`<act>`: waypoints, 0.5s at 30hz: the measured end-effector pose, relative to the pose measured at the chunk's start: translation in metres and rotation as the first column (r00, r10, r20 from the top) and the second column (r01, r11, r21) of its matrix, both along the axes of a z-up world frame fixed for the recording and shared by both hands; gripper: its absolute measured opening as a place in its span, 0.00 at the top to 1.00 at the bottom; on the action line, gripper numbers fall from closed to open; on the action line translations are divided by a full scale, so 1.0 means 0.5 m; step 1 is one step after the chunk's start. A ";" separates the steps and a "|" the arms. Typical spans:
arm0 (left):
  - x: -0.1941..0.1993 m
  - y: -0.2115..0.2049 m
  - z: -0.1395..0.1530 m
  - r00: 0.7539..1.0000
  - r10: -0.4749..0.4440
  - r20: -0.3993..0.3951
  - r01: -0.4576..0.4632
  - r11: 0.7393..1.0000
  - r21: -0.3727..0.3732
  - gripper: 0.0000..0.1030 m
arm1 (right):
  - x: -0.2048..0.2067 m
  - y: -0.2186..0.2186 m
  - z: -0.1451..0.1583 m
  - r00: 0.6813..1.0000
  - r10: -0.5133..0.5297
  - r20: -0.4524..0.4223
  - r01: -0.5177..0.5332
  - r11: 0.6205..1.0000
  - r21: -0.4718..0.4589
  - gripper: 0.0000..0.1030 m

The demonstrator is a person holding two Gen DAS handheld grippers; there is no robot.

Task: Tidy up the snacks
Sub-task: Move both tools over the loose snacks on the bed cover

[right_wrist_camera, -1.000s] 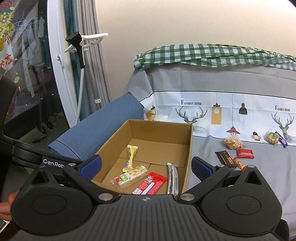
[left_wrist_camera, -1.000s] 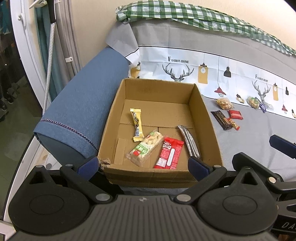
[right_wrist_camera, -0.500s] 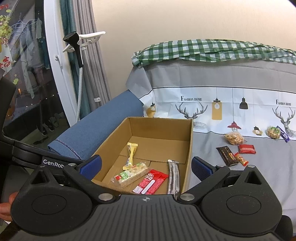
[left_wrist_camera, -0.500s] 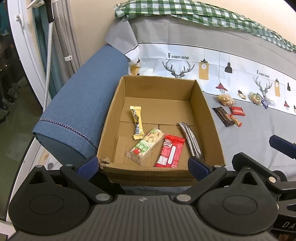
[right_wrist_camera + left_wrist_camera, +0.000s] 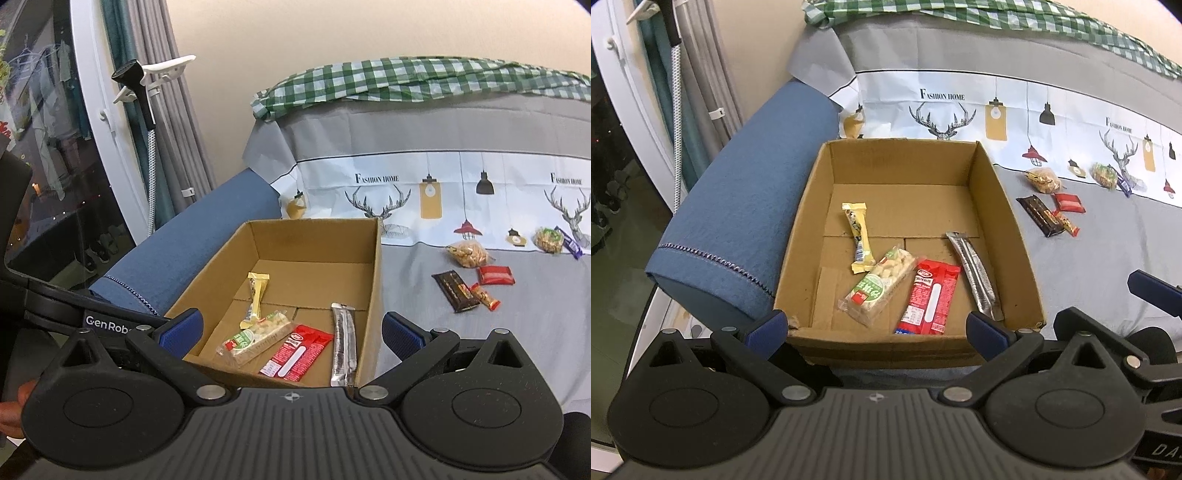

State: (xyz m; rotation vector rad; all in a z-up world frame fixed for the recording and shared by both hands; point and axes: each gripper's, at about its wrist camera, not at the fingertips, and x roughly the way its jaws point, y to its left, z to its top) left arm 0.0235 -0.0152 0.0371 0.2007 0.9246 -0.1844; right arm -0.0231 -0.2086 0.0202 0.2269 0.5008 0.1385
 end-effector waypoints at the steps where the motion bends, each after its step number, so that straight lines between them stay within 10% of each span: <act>1: 0.004 -0.006 0.000 1.000 -0.003 -0.005 0.003 1.000 -0.001 0.00 | 0.002 -0.005 -0.002 1.000 -0.002 -0.001 0.002 1.000 0.003 0.01; 15: 0.112 -0.242 0.025 0.986 -0.157 -0.061 0.154 0.987 -0.053 0.00 | -0.013 -0.238 -0.039 0.962 -0.272 -0.020 0.273 0.962 0.017 0.01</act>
